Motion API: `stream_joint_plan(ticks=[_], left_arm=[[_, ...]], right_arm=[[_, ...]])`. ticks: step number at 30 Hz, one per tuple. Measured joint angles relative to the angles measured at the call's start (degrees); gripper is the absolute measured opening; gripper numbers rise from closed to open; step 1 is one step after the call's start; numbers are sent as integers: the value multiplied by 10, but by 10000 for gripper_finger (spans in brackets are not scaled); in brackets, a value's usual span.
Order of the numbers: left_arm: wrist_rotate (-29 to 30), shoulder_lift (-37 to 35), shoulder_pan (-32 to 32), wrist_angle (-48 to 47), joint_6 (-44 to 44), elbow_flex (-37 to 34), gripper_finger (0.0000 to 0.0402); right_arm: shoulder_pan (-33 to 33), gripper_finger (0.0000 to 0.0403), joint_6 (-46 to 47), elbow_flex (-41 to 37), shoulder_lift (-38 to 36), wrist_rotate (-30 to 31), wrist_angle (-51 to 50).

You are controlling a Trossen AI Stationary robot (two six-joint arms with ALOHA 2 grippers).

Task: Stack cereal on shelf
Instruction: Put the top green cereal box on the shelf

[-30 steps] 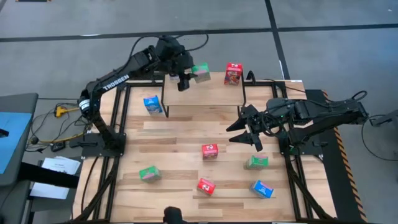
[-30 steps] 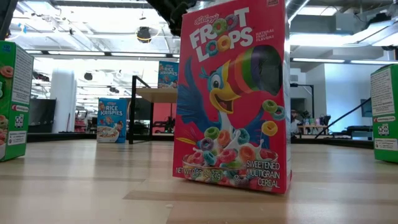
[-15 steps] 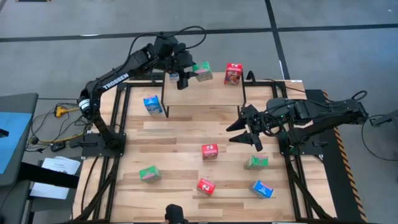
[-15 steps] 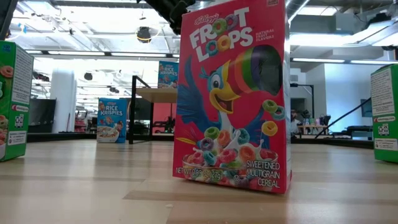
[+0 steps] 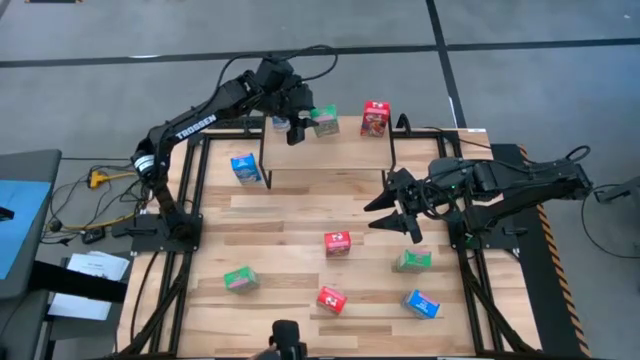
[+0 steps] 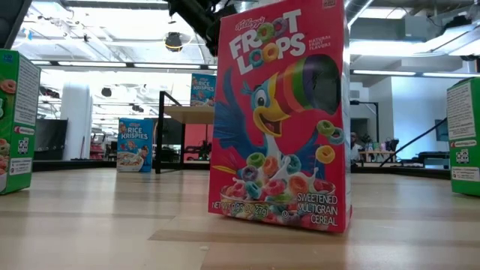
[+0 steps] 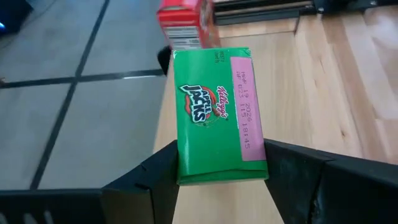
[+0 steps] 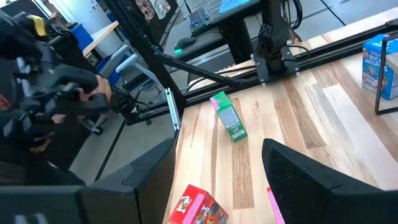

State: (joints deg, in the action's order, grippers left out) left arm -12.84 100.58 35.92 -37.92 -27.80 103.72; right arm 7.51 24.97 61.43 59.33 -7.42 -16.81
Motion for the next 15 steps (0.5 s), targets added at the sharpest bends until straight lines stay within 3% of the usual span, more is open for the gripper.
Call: stream_joint_plan(ticks=[15], left_arm=[[-32, 32, 25, 0, 8, 0, 187]], right_arm=[[32, 265, 0, 0, 0, 24, -16]])
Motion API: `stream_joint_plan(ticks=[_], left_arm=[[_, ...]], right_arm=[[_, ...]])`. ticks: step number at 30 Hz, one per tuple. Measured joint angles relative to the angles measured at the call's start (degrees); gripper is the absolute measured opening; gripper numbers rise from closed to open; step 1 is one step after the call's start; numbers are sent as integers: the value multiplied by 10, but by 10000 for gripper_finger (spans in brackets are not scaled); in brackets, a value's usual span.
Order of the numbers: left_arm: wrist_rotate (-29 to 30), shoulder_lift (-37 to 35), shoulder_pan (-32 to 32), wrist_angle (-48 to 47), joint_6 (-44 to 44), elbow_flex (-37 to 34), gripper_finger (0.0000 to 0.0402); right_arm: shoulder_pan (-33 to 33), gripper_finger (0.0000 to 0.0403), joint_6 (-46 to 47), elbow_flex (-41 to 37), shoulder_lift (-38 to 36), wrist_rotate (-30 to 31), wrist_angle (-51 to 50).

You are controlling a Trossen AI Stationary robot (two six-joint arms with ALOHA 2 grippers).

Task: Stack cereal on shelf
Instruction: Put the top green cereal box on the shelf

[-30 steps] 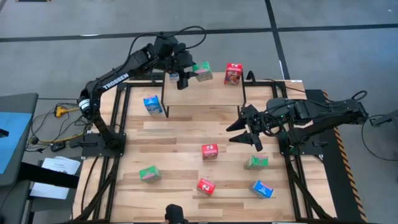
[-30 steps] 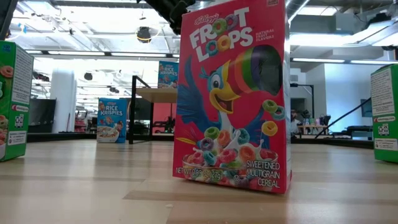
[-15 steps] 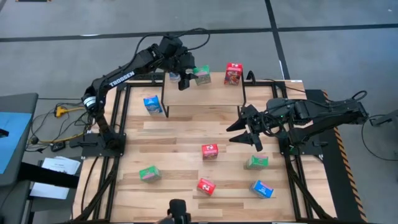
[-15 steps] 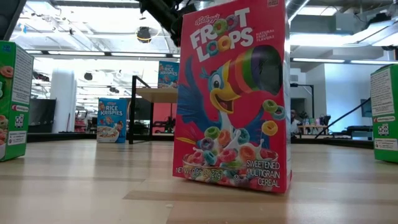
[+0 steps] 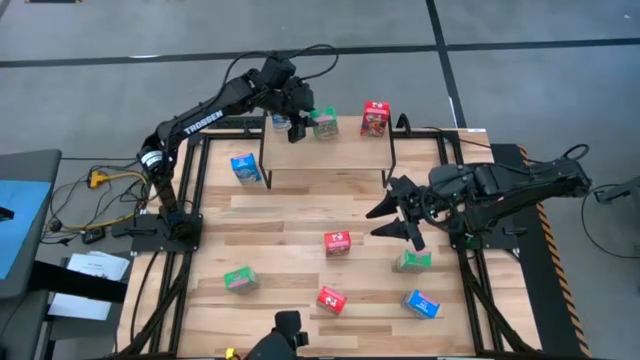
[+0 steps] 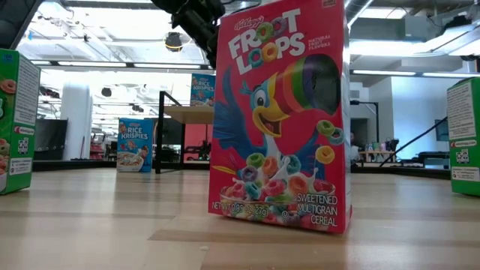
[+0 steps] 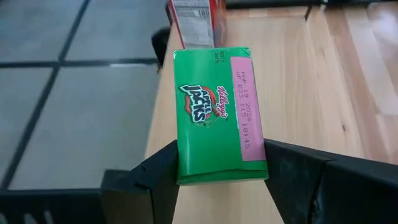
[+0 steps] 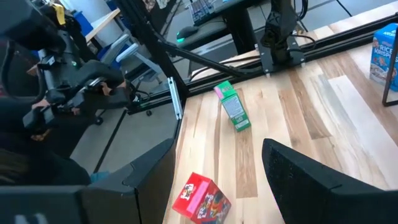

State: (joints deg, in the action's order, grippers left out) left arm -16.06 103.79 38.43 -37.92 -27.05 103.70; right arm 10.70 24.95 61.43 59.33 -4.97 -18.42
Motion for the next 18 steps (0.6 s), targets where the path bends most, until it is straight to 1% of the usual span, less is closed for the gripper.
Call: stream_joint_plan(ticks=[5, 10, 18], left_arm=[[1, 7, -9, 3, -18, 0, 187], [3, 11, -17, 7, -32, 1, 188], [19, 14, -19, 14, -32, 1, 216]], right_arm=[[8, 265, 0, 0, 0, 20, 0], [10, 265, 0, 0, 0, 21, 0], [10, 265, 0, 0, 0, 21, 0]])
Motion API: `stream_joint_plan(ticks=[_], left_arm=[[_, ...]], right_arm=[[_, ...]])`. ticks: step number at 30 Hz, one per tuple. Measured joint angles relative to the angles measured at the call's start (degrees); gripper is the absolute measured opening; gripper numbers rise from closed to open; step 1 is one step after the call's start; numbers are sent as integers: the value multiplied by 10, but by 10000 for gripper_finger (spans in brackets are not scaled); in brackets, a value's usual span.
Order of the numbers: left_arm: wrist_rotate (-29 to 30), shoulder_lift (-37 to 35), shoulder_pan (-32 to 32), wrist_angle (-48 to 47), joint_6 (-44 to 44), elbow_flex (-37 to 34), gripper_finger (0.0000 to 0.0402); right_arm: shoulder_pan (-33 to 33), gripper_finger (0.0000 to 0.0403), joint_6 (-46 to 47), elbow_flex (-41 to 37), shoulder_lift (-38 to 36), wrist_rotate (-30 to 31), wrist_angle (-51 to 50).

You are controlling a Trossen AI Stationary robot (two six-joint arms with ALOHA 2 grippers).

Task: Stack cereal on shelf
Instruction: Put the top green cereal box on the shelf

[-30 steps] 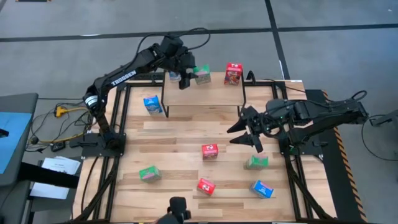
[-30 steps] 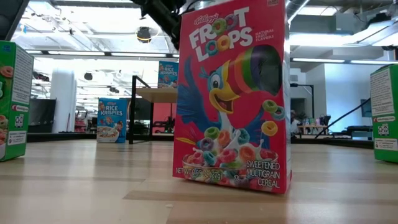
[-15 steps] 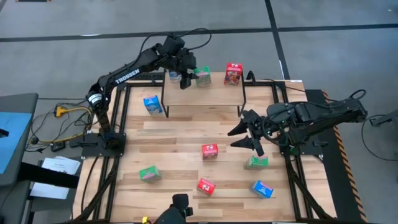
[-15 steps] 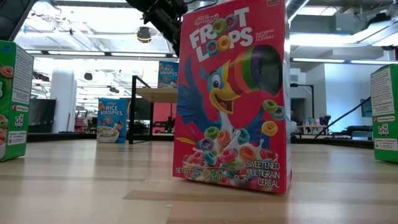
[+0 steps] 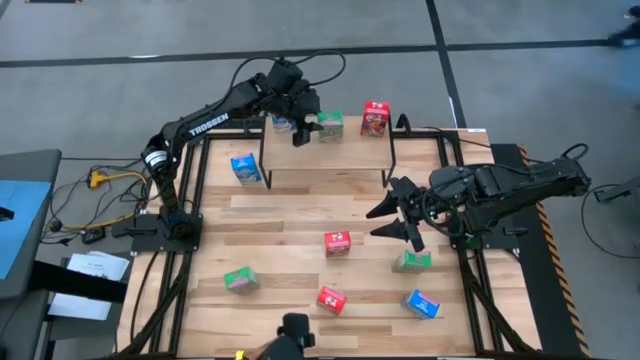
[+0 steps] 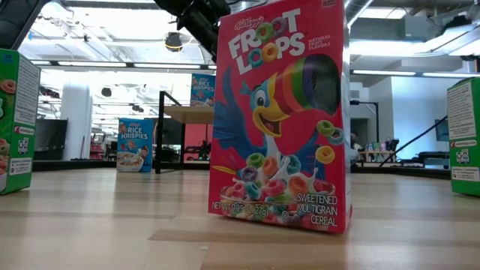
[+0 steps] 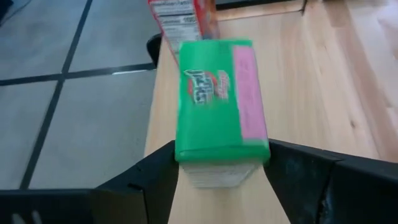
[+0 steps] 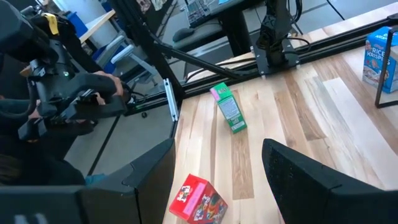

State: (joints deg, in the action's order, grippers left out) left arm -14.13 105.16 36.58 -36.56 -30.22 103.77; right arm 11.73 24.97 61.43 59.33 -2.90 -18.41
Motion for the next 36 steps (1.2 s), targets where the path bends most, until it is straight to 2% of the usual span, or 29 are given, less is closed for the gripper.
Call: stream_joint_plan(ticks=[12, 19, 31, 36], left_arm=[[52, 0, 0, 2, 25, 0, 265], [111, 0, 0, 0, 56, 0, 268], [96, 0, -20, -4, 75, 0, 268], [156, -4, -40, -28, 76, 0, 268]], right_arm=[[0, 265, 0, 0, 0, 0, 0], [0, 265, 0, 0, 0, 0, 0], [0, 265, 0, 0, 0, 0, -4], [1, 265, 0, 0, 0, 0, -4]])
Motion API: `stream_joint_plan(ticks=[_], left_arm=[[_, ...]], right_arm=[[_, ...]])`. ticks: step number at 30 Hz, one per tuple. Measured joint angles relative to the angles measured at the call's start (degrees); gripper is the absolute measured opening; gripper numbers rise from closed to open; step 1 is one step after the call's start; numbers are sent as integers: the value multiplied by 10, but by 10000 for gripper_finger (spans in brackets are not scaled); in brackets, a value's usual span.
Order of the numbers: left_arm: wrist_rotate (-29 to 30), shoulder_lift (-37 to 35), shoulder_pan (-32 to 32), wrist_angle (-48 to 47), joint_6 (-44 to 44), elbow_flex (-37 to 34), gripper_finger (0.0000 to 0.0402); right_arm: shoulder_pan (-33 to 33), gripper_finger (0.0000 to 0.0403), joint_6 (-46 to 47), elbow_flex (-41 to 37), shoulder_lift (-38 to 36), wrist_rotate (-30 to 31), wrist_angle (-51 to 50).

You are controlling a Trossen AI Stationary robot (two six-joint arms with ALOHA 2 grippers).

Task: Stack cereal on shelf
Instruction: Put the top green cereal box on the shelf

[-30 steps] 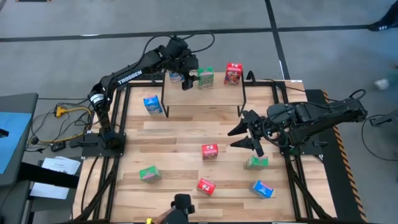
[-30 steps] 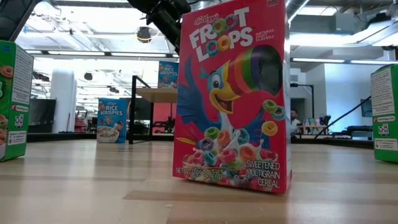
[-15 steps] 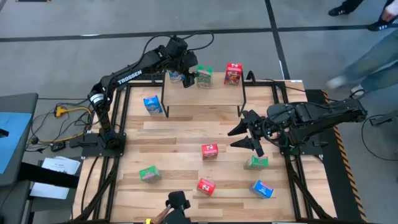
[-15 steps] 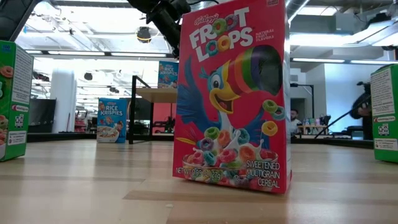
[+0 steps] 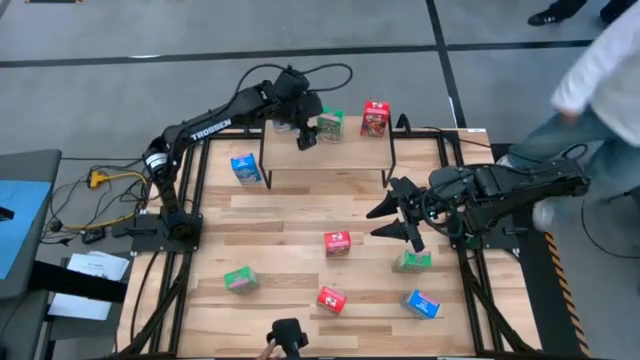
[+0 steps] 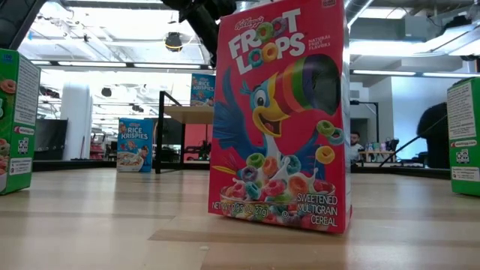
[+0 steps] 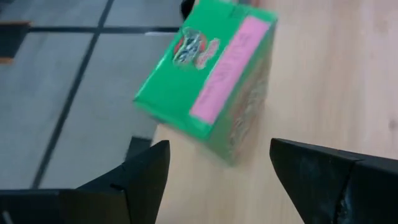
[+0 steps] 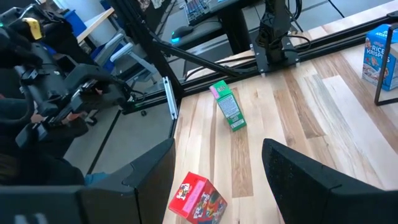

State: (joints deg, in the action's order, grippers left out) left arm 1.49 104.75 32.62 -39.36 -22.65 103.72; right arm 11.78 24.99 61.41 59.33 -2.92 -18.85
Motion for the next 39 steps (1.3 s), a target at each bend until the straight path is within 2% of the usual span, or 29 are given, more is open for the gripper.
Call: stream_joint_plan(ticks=[8, 13, 21, 27, 39], left_arm=[[52, -12, -28, -19, 25, 0, 268], [27, -21, -49, -54, 51, 0, 268], [-13, -13, -84, -31, 39, 0, 268], [-12, 10, -93, 24, 33, 1, 268], [8, 52, -102, 48, 19, 0, 268]], right_arm=[[2, 265, 0, 0, 0, 0, 0], [3, 265, 0, 0, 0, 0, -5], [3, 265, 0, 0, 0, 0, -5], [3, 265, 0, 0, 0, 0, -7], [11, 265, 0, 0, 0, -1, -33]])
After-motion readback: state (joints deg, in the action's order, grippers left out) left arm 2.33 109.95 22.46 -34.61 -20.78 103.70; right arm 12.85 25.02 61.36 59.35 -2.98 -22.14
